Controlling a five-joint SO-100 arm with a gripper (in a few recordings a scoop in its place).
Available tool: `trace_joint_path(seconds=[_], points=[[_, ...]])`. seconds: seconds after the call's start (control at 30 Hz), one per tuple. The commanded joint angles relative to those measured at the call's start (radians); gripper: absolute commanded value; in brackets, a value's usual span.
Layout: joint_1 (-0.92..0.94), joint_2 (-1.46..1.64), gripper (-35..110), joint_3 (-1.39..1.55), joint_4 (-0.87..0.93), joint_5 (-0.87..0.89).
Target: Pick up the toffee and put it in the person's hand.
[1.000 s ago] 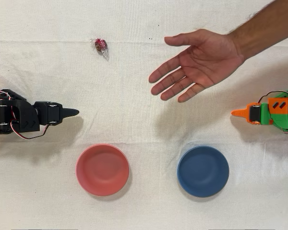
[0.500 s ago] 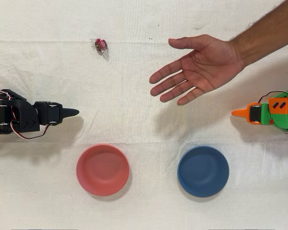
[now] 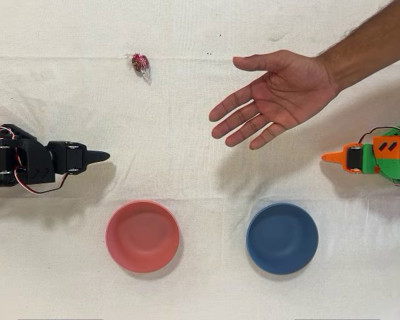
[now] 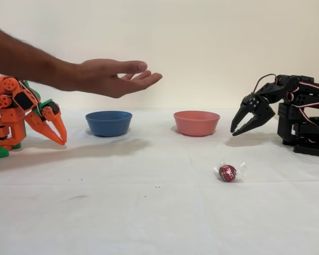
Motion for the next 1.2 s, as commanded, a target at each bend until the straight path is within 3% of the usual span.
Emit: trace_joint_path(seconds=[0.0, 1.17], points=[[0.014, 0.069, 0, 0.057, 0.009, 0.028], [-0.018, -0.063, 7, -0.080, -0.032, 0.095]])
